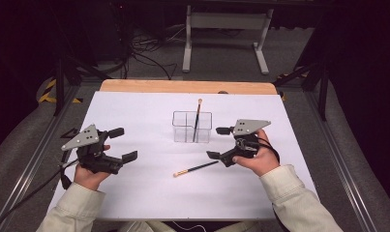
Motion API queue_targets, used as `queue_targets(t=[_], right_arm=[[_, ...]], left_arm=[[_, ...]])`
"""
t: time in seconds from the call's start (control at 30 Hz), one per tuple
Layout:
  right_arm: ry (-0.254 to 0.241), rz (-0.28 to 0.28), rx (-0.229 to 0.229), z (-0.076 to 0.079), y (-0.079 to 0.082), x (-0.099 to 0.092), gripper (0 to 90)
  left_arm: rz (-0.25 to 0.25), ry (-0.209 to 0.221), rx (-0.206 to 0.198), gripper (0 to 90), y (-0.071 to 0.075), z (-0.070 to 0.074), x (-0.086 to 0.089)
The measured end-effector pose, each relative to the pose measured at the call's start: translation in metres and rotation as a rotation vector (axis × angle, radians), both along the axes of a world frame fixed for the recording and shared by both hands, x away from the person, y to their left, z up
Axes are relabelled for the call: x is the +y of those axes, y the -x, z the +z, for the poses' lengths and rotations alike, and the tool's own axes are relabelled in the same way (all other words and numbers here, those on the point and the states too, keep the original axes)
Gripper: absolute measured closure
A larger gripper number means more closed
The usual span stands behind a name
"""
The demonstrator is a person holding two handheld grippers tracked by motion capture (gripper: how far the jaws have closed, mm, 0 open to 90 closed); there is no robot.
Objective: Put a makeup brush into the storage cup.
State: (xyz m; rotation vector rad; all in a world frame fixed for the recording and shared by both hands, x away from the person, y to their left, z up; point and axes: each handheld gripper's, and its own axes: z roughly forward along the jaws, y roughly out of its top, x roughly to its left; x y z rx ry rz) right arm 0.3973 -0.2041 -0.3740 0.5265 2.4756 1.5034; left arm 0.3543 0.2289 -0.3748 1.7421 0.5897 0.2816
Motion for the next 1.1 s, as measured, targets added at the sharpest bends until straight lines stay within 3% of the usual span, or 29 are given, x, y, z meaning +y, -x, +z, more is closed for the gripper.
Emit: queue_targets(t=[0.2,0.27,0.37,0.43,0.6,0.73,1.1], right_arm=[[0.084,0.023,0.012,0.004,-0.004,0.009,11.7],[0.1,0.031,0.034,0.005,-0.006,0.011,15.0],[0.124,0.03,0.057,0.006,-0.007,0.014,15.3],[0.166,0.033,0.08,0.006,-0.009,0.019,16.5],[0.254,0.063,0.119,0.006,-0.012,0.029,19.0],[0.329,0.042,0.142,0.006,-0.016,0.035,19.9],[0.427,0.063,0.144,0.005,-0.02,0.05,19.4]], left_arm=[[0.012,0.006,0.008,2.1,0.001,-0.002,0.004],[0.014,0.003,0.005,2.2,0.002,-0.002,0.005],[0.009,0.032,0.018,2.6,0.002,-0.004,0.008],[0.018,0.052,0.041,2.6,0.001,-0.007,0.012],[0.035,0.031,0.034,2.6,0.003,-0.009,0.015],[0.035,0.027,0.038,2.6,0.003,-0.009,0.015],[0.025,0.034,0.054,2.6,0.0,-0.012,0.015]])
